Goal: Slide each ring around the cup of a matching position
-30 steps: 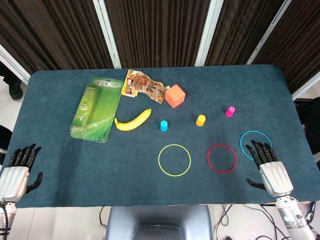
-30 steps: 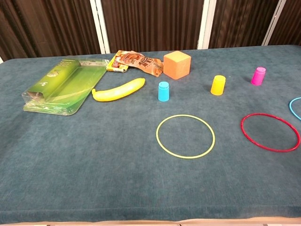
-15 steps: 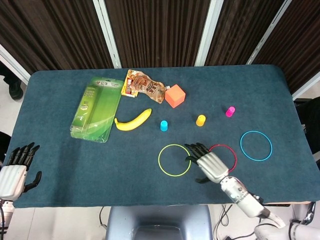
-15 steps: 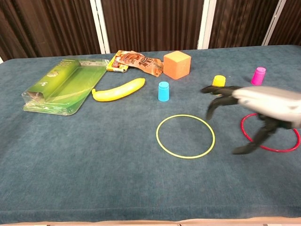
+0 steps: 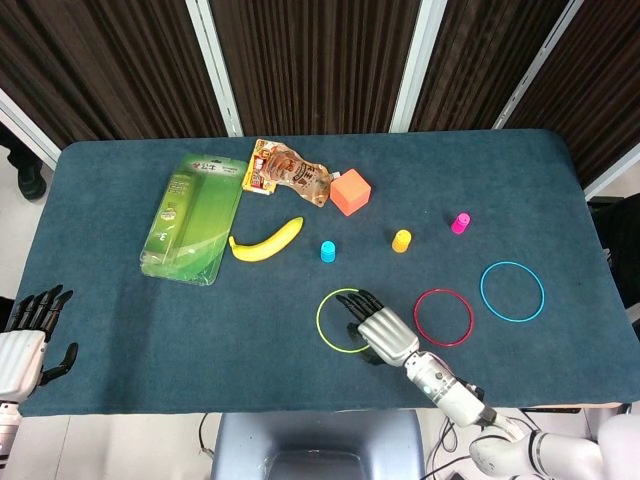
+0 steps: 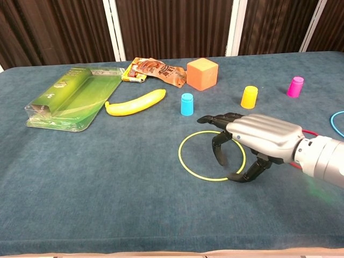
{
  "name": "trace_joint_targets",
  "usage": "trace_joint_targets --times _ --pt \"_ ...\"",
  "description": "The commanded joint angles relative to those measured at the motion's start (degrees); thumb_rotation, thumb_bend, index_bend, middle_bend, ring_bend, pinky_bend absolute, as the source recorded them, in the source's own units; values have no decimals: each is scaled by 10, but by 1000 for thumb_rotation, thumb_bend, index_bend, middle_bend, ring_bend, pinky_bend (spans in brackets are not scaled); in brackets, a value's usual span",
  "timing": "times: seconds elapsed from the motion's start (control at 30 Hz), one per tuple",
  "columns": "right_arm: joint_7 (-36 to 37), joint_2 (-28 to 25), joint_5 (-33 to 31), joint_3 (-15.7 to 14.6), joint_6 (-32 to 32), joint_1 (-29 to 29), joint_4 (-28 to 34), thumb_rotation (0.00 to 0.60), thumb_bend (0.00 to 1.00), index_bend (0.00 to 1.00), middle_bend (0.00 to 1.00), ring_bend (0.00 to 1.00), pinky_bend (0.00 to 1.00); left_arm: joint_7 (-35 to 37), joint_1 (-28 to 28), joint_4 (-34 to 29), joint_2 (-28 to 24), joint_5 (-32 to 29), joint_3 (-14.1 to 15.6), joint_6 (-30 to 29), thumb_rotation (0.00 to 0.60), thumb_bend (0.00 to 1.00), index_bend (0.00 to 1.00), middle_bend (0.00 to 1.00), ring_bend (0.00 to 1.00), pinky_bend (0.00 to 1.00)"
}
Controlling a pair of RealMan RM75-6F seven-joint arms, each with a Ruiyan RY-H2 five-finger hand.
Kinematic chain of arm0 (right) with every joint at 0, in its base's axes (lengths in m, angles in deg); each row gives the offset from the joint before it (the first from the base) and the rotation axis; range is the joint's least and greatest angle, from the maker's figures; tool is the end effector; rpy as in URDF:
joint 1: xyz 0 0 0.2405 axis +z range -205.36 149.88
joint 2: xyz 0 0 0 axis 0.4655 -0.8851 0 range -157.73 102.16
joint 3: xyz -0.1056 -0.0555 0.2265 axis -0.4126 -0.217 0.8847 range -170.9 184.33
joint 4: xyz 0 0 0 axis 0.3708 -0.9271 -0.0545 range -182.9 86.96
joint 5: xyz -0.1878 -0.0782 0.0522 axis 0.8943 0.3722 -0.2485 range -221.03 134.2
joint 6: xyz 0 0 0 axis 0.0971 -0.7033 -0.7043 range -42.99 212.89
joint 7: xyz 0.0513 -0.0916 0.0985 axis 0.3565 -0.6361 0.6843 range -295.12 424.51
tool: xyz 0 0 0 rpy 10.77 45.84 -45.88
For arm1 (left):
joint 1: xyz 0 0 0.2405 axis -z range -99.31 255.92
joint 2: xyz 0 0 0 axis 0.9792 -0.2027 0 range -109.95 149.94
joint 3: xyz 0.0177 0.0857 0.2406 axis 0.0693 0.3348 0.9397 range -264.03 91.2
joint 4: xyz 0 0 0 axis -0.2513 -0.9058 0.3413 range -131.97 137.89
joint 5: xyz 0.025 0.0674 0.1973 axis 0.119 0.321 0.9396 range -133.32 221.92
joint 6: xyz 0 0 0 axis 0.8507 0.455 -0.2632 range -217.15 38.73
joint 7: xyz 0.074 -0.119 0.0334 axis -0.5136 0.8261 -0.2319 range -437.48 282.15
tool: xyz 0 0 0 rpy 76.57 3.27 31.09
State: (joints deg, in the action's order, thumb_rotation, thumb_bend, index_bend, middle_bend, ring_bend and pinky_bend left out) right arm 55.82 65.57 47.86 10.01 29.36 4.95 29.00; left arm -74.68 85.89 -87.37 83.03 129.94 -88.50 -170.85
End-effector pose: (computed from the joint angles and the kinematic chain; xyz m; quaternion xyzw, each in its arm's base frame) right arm -0.1816 -0.2768 -0.0548 0.8106 -0.3146 0.3704 0.3268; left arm -0.3162 0.1939 0.1597 -0.6131 -0.3953 -0.3797 0.5690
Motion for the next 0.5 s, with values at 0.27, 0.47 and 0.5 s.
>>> trace_joint_targets --times 0.27,0.47,0.5 --pt "10 6 -10 -17 2 2 -17 600 414 660 20 0 0 -5 2 1 2 -1 1 5 600 441 0 0 0 6" --pt "16 9 -12 -20 2 7 -21 600 432 660 20 0 0 -5 3 3 3 -2 1 6 600 440 0 0 0 6" --pt "16 10 -13 -21 2 7 -21 600 432 660 20 0 0 -6 3 1 3 -1 1 4 600 440 0 0 0 6"
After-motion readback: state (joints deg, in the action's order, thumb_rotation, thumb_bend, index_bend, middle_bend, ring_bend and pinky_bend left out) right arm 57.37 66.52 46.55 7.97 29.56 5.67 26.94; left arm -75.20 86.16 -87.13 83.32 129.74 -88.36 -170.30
